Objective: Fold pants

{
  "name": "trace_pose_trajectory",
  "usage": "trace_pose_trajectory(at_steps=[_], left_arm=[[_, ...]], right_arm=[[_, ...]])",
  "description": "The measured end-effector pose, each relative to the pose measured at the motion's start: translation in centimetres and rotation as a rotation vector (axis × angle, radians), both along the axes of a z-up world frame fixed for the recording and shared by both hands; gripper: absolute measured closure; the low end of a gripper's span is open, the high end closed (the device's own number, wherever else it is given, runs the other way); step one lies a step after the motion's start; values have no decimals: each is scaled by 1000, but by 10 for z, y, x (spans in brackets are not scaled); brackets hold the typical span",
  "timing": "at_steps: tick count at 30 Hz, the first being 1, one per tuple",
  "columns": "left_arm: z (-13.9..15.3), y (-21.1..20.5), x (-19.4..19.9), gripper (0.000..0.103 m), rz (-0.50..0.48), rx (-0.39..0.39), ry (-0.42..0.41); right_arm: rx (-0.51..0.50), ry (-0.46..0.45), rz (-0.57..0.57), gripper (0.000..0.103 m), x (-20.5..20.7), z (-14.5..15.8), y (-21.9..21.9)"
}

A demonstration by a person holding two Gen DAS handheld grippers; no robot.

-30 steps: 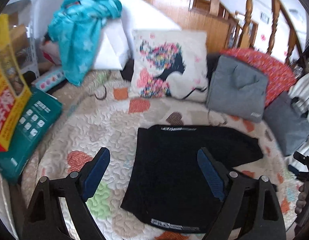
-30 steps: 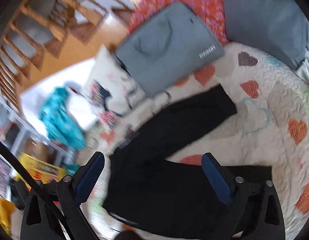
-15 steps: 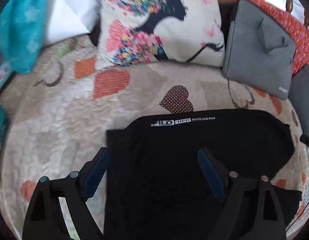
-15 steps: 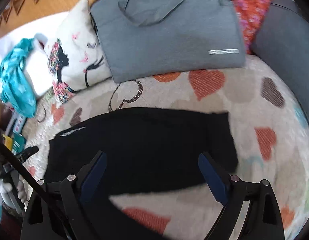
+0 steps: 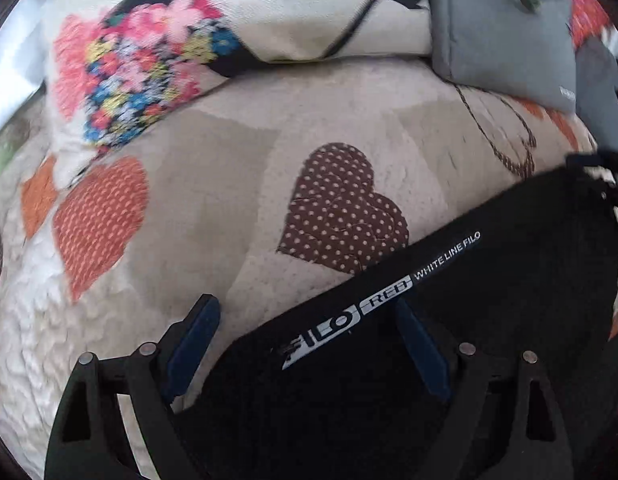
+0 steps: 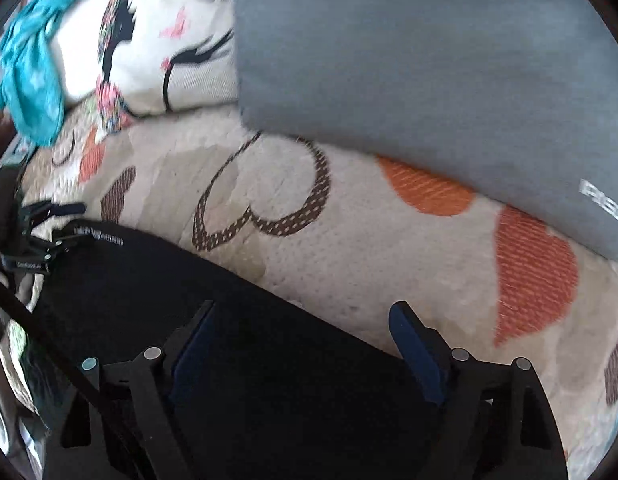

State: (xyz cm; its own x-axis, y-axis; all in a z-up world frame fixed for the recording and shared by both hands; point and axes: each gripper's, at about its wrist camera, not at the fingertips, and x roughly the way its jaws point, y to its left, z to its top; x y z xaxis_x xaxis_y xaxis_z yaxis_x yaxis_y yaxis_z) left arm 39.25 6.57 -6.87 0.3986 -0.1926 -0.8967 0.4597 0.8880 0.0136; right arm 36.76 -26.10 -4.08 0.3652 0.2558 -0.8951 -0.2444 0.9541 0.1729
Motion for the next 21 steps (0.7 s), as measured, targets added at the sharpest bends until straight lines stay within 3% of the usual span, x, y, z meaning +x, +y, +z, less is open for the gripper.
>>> trace_pose_trajectory(at_steps=[5, 6, 7, 8, 9, 10, 11, 12, 21], left_arm=[[0, -5, 4, 16, -10, 12, 10], [1, -7, 2, 32, -13, 3, 5], [6, -10, -4, 55, -29, -10, -12], [9, -13, -8, 68, -40, -15, -20], [12, -16, -12, 88, -28, 29, -59], [15, -17, -14, 94, -32, 46, -70], [17, -16, -15, 96, -28, 36, -68], [19, -15, -16, 103, -20, 29, -68], [63, 17, -59, 103, 29, -64, -89]], right_arm=[[-70, -48, 40, 14, -1, -5, 12], [-74, -52, 40, 15, -1, -5, 12], [-77, -57, 40, 19, -2, -4, 13], [-87, -65, 38, 31, -4, -2, 13], [-81, -62, 41, 50, -6, 0, 12], [-52, -51, 44, 62, -7, 2, 12], [-24, -31, 40, 84, -8, 4, 11], [-16, -20, 37, 95, -10, 5, 11], [-30, -66, 17, 97, -74, 45, 33]])
